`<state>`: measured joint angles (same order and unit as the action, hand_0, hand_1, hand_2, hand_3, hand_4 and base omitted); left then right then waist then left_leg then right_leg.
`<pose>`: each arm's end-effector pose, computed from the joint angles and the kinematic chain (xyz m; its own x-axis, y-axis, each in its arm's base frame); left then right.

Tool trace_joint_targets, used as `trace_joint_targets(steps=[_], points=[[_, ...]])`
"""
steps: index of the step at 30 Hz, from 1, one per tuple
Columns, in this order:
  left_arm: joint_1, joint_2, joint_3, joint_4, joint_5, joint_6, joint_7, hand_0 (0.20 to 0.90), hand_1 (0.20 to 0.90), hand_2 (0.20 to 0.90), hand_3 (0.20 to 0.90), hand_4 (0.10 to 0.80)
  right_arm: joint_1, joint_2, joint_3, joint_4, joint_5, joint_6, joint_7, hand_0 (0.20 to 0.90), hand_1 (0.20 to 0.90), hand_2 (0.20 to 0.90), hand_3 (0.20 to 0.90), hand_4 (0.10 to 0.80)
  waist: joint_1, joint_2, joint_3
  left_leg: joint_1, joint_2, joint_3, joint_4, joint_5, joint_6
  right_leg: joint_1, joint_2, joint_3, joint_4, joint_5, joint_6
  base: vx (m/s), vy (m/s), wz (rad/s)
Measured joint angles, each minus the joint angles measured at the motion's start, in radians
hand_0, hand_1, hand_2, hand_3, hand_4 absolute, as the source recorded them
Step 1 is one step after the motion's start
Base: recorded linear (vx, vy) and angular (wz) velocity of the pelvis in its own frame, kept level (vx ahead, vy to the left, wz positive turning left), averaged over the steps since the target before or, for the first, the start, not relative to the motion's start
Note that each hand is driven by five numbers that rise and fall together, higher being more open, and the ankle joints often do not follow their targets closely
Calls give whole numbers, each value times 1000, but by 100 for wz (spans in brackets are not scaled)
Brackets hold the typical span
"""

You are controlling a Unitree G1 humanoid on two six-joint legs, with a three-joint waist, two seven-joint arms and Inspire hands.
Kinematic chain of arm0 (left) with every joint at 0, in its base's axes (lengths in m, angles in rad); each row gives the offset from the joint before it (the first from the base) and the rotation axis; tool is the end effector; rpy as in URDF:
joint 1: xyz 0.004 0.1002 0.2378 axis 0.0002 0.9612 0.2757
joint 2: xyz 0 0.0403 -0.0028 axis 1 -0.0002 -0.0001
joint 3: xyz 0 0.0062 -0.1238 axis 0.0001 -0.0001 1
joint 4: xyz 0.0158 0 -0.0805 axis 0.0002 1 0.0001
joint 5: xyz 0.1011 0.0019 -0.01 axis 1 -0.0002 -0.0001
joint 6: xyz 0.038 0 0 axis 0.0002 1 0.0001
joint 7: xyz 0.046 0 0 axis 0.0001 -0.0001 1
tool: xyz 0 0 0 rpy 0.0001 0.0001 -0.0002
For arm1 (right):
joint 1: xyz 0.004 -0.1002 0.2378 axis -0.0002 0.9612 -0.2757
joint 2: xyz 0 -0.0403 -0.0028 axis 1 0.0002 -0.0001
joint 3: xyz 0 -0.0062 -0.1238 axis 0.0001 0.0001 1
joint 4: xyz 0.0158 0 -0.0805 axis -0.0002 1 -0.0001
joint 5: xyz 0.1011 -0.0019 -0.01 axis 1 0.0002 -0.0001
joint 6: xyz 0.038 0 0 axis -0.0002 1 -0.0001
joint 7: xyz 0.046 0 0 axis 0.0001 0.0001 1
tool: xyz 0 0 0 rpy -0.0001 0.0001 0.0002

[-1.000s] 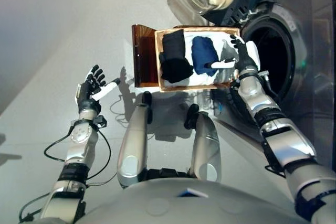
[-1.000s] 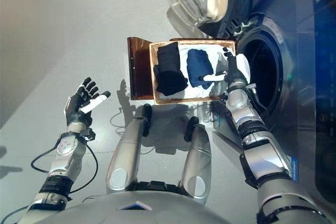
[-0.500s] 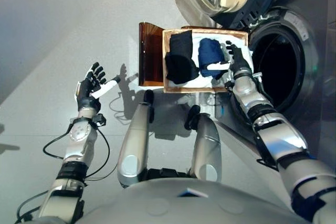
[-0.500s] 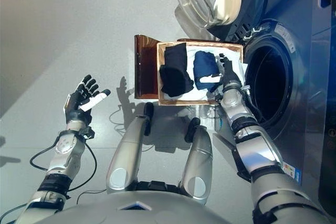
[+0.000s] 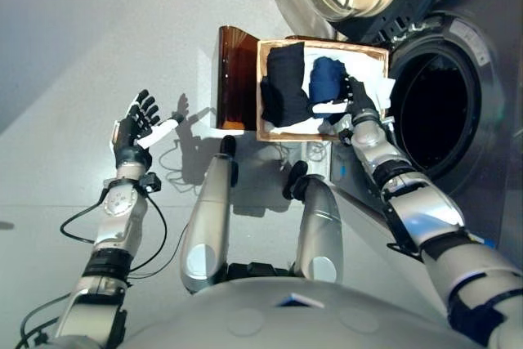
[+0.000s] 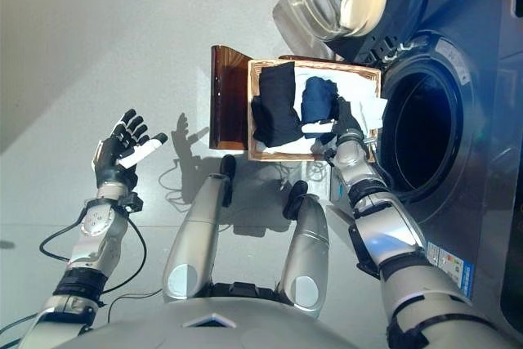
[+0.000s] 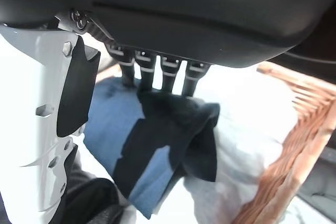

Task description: Pick up the clothes and place them into the washing machine

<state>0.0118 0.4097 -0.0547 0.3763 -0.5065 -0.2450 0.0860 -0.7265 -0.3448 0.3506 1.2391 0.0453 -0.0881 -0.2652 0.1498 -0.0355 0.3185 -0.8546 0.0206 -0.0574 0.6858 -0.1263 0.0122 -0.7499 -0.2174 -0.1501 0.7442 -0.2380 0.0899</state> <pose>0.1874 0.2525 -0.0153 0.9682 0.2096 -0.1366 -0.2179 0.9747 -0.0490 0.3164 -0.2145 0.0095 0.9180 -0.2671 -0.2933 0.0473 0.8078 -0.5875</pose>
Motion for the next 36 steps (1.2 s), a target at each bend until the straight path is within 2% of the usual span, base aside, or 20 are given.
trace_joint_targets(steps=[5,11,12,14,15,16,21,36], points=[[3,1,4,-9,0,7,-1,900,900,900,900,800,-26,1,3,34,-12,3,3,900,900,900,900,800,5,-7,1,-23,-3,-9,13,0,1,-11,-1,-10,3,0,0,-22,5,5],[10,33,12,-63,-3,9,-11,900,900,900,900,800,-81,-8,7,82,-57,25,5,900,900,900,900,800,11,-17,4,-67,-9,-18,25,2,-1,-53,-7,-16,22,-1,-1,-46,23,4],[11,34,14,-70,-3,9,-13,900,900,900,900,800,-83,-12,7,82,-57,25,5,859,859,859,859,771,13,-17,3,-72,-12,-18,27,2,-1,-58,-9,-16,24,-1,-1,-24,26,6],[5,40,16,-82,-4,8,-22,900,900,900,900,800,-90,-27,7,82,-60,25,5,304,304,304,304,375,14,-17,5,-91,-16,-21,37,1,0,-74,-14,-20,35,-2,-1,-20,21,4],[3,40,16,-83,-6,8,-22,900,900,900,900,800,-92,-32,7,82,-69,26,4,219,219,219,219,314,15,-17,5,-97,-16,-21,43,0,2,-78,-14,-20,38,-3,-1,0,0,0],[3,40,16,-83,-9,8,-22,900,900,900,900,800,-96,-39,7,82,-78,26,3,200,200,200,200,300,15,-17,6,-100,-16,-22,45,-1,3,-80,-14,-20,38,-3,-1,0,0,0],[3,40,16,-83,-9,8,-21,900,900,900,900,800,-102,-68,7,82,-79,36,2,200,200,200,200,300,26,-17,6,-103,-17,-23,55,-2,5,-81,-19,-20,43,-3,0,0,0,0],[3,40,16,-84,-12,8,-22,900,900,900,900,800,-95,-42,0,78,-89,44,8,200,200,200,200,300,25,-18,7,-112,-17,-15,82,-12,12,-96,-27,-7,69,-13,0,-1,-5,-1]])
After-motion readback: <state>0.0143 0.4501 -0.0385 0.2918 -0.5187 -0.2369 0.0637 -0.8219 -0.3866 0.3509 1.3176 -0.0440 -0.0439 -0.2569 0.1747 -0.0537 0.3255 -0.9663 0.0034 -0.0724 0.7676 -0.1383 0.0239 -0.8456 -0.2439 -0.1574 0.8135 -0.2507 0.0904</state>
